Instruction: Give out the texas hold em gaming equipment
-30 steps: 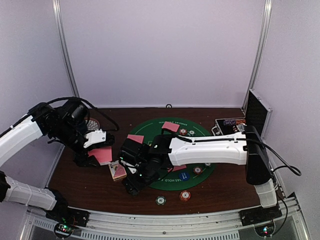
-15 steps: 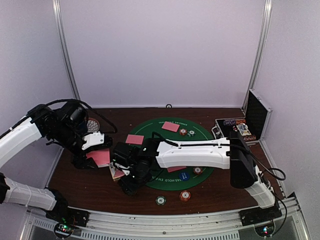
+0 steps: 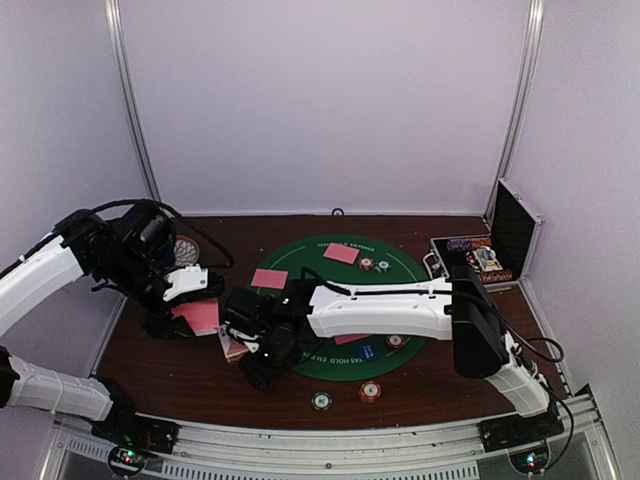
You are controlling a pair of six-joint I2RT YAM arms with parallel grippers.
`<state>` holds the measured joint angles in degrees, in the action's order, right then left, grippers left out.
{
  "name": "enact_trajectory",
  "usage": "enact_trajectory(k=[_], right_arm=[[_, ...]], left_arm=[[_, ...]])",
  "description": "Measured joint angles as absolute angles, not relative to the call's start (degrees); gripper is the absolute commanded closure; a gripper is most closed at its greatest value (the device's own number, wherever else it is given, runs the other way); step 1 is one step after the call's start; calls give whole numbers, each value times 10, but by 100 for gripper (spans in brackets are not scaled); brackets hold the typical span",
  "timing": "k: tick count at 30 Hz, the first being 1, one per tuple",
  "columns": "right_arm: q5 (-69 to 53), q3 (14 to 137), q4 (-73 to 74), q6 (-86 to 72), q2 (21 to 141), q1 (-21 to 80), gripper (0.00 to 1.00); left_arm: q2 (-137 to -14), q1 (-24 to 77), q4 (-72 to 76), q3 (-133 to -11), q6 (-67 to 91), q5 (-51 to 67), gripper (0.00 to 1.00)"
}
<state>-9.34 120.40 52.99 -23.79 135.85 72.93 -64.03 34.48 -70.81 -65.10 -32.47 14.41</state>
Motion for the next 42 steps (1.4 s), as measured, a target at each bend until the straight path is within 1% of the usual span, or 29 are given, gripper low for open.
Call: enact_trajectory(k=[12,17,19,28,35,38,39,41,42], right_arm=[[-90,1205,529,-237,1371,729,50],[-89,1206,529,-236,1372,729,63],[-90,1206,529,-235,1372,729,66],[-86,1207,529,-233,1369,729,75],[-74,1180,525,-233,1326,726,77],[-70,1158,523,-233,1300,722,77],[-68,1152,521,-234,1293,720,74],[-65,1133,515,-236,1276,716,53],[-63,1125,513,-237,1270,715,46]], left_arm=[[-644,345,-708,-651,-325,144,100],[-646,345,-708,-651,-324,144,100],[-646,345,-708,-651,-325,144,100],[-649,345,-708,-651,-325,145,100],[-654,345,-708,-651,-325,147,100],[-654,345,-708,-651,-324,148,100],[-654,345,-708,-651,-324,148,100],[-654,345,-708,-651,-325,148,100],[-654,345,-708,-651,-325,148,100]])
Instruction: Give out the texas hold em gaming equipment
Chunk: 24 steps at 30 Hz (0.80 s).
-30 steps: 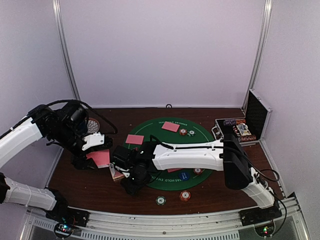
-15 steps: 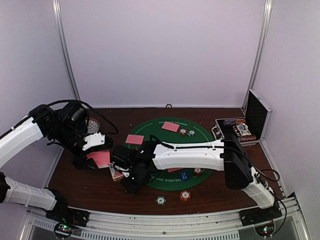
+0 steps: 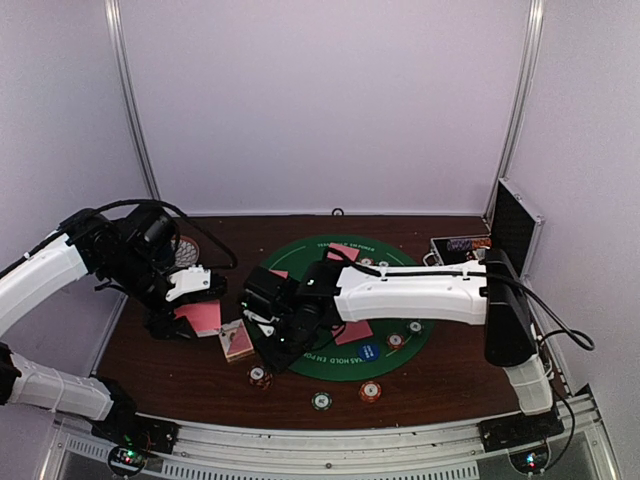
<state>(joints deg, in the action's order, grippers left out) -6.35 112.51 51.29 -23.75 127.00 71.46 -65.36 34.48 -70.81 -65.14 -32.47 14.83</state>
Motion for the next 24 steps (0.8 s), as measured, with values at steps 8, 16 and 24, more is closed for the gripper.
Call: enact_trajectory(k=[8,16,24], right_arm=[[-62,1097,478,-241,1267,719,21],[-54,1150,469,-225,1306,740,20],[-51,1188,474,-211,1353,745,24]], left_arm=[[-654,345,-708,-651,-324,150,100],[-654,328,-709,-651,-324,152,100],[-654,327,-712,-651,-325,154,100]])
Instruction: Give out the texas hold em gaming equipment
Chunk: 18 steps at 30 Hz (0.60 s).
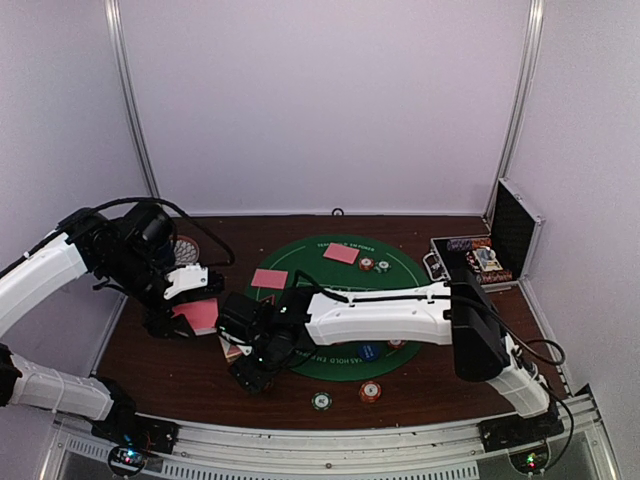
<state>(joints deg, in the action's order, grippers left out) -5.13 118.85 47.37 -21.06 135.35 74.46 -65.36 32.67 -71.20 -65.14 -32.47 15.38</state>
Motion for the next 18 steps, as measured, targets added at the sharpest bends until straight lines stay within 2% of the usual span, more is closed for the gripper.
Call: enact_trajectory(k=[18], right_arm=[[-40,1209,486,-199,1384,745,39]], left_arm=[[-654,326,-715,-651,-325,157,100]])
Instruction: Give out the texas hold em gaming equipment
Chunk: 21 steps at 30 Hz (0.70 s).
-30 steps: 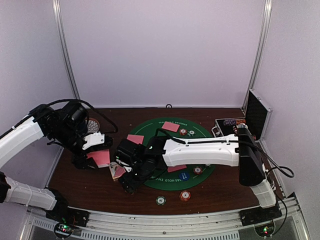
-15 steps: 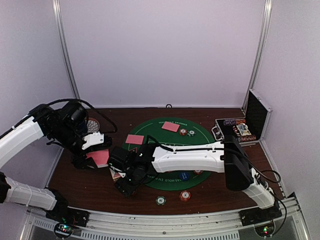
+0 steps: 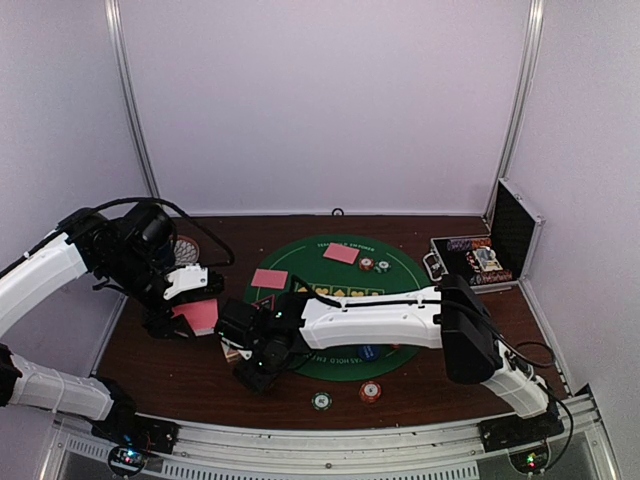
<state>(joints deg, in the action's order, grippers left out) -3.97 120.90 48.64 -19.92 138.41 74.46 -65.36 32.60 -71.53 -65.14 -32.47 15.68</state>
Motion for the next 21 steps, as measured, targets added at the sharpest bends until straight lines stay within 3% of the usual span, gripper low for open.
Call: enact_trajectory(k=[14,21], right_arm=[[-27,1209,486,-197,1384,745,42],[-22,1209,486,-195,1384,745,53]], left_arm=[[-654,326,-716,-651,-325,159,100],[-654,326,-716,-651,-325,159,100]])
